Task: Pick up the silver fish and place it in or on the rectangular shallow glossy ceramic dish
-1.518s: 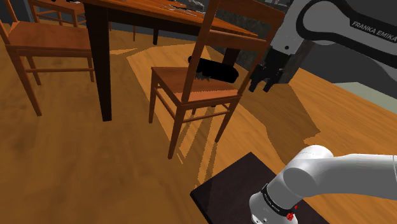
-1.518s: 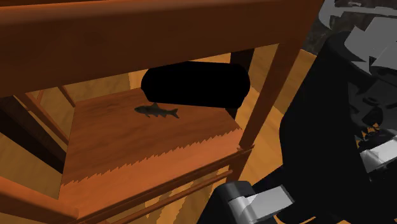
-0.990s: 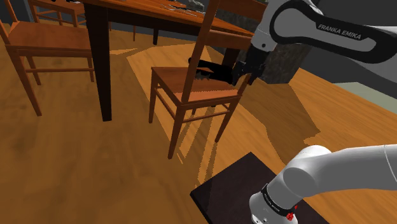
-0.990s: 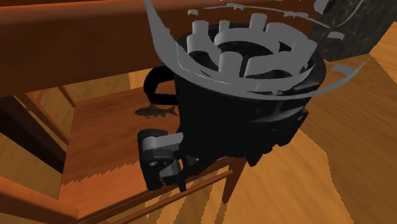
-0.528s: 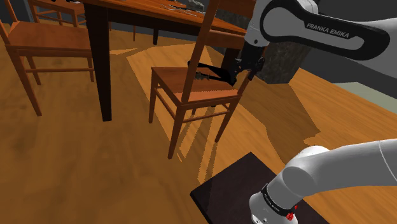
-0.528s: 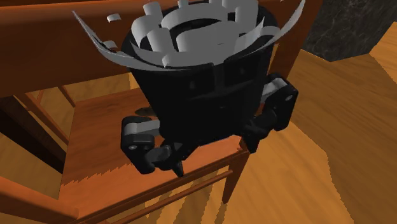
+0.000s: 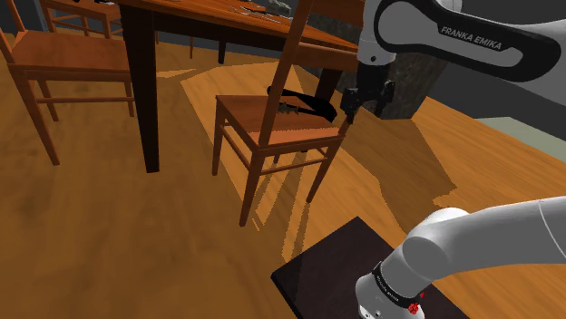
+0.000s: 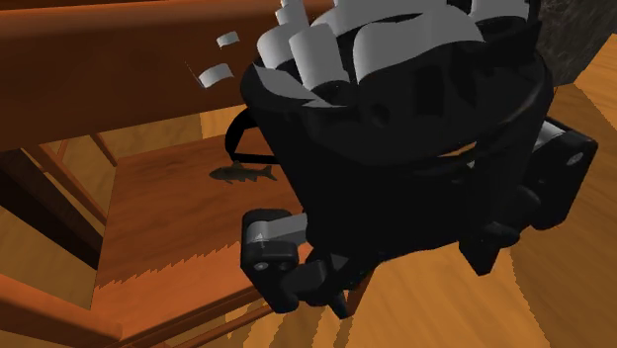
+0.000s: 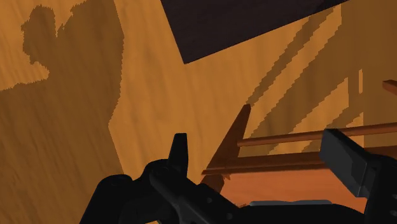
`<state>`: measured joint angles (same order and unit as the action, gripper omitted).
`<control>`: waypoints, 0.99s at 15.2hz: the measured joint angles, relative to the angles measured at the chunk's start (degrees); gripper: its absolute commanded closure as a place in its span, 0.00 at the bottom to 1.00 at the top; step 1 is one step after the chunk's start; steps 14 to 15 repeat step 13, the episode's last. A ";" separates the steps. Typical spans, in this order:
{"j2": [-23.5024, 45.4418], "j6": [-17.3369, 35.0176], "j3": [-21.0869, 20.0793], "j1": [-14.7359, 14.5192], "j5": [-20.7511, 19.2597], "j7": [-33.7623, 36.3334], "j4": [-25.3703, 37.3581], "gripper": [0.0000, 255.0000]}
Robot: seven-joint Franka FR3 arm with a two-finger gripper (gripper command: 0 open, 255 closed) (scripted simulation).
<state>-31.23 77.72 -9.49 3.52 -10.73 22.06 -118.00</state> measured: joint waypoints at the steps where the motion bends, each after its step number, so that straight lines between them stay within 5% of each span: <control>1: -0.04 0.37 0.04 -0.02 0.03 0.05 -0.15 0.00; 5: 0.83 -6.20 -0.31 -0.11 -1.64 1.80 2.21 0.00; 15: 1.48 -10.61 -0.29 -0.72 -4.31 3.65 3.61 0.00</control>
